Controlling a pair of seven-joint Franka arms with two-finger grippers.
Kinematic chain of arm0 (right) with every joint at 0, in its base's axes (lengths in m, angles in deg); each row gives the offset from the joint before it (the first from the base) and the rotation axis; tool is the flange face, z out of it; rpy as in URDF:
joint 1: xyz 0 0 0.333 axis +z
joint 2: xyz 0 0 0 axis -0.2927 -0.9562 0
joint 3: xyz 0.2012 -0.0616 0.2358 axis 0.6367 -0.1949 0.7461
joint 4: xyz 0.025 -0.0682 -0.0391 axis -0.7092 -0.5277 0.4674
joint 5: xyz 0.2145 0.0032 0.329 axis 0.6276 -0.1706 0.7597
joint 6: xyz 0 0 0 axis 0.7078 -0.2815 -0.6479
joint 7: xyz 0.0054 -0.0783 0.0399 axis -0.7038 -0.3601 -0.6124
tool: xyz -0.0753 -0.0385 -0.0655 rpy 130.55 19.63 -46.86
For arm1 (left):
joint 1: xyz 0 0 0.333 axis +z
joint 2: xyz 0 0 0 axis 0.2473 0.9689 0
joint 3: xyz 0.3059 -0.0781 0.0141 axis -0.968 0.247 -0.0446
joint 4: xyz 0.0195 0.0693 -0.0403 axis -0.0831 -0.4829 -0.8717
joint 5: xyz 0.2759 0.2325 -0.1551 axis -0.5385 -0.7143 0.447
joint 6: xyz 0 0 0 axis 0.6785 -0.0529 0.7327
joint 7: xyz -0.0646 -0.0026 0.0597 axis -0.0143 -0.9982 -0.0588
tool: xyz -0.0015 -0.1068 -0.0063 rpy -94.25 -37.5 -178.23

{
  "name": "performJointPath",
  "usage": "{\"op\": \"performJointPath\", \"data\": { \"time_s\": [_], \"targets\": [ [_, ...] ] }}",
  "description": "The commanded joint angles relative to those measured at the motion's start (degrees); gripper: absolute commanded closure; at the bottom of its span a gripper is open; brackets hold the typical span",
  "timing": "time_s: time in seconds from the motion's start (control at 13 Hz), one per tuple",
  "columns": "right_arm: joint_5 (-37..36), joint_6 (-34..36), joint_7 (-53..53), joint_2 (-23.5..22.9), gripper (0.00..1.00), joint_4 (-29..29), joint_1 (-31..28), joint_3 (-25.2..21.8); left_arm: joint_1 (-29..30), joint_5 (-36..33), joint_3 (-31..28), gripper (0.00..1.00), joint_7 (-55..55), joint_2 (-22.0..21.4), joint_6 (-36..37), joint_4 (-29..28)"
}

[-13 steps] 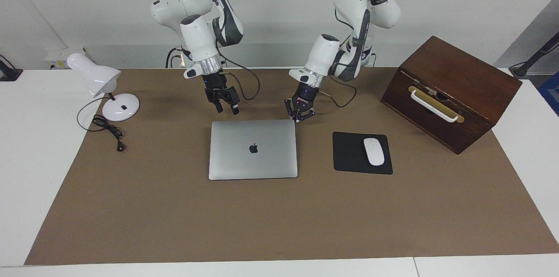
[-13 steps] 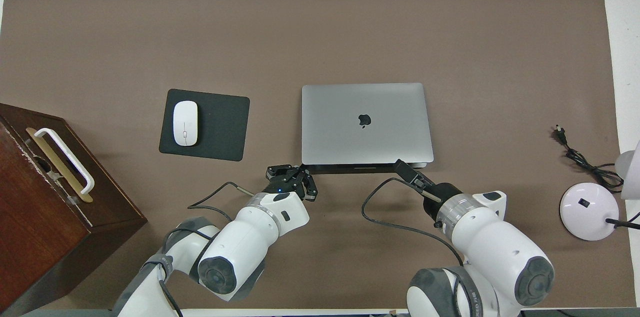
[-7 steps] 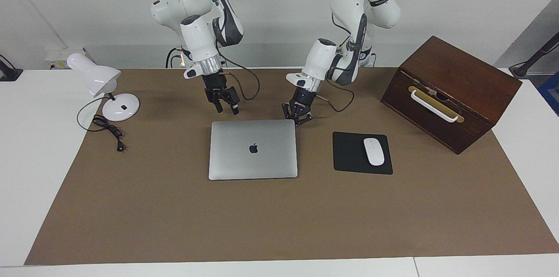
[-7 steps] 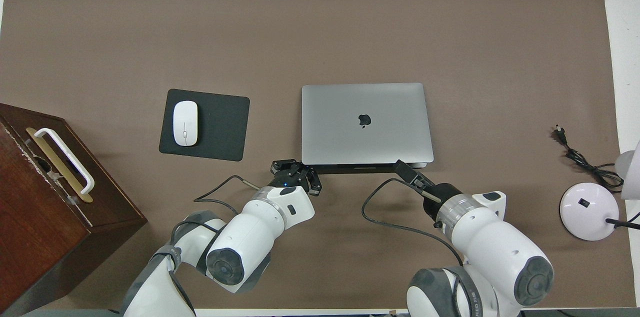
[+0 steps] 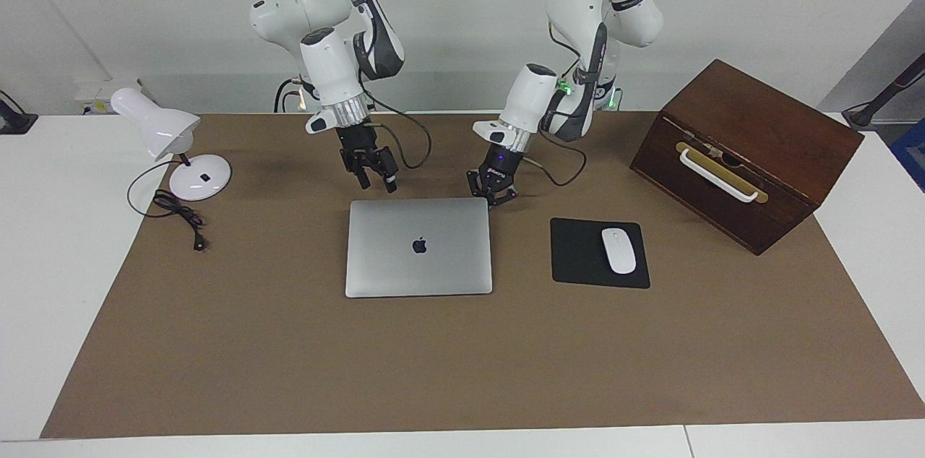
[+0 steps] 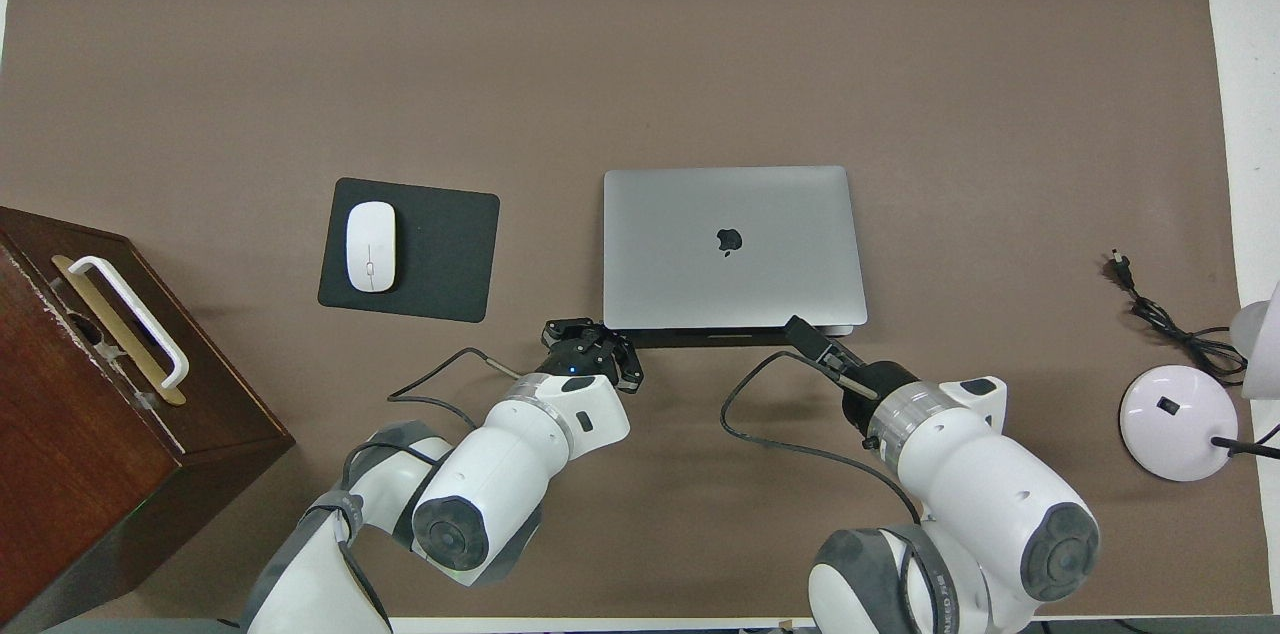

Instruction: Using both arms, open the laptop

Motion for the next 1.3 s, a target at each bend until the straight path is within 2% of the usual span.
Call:
{"op": "performJointPath", "data": {
  "time_s": [0.0, 0.77, 1.23],
  "targets": [
    [1.33, -0.5, -1.76, -2.55, 0.0, 2.84, -0.15, 0.24, -0.6, -0.2, -1.05, 1.0, 0.92, 3.34, -0.91, 1.94],
    [1.24, -0.14, -2.9, -8.18, 0.0, 8.82, -0.94, 0.15, -0.25, -0.2, -1.05, 1.0, 2.5, 4.39, -0.91, 2.65],
    [1.33, -0.15, -1.76, -7.66, 0.0, 8.74, 0.28, 0.24, -0.16, -0.2, -1.05, 1.0, 2.51, 5.45, -0.91, 3.18]
  ]
}}
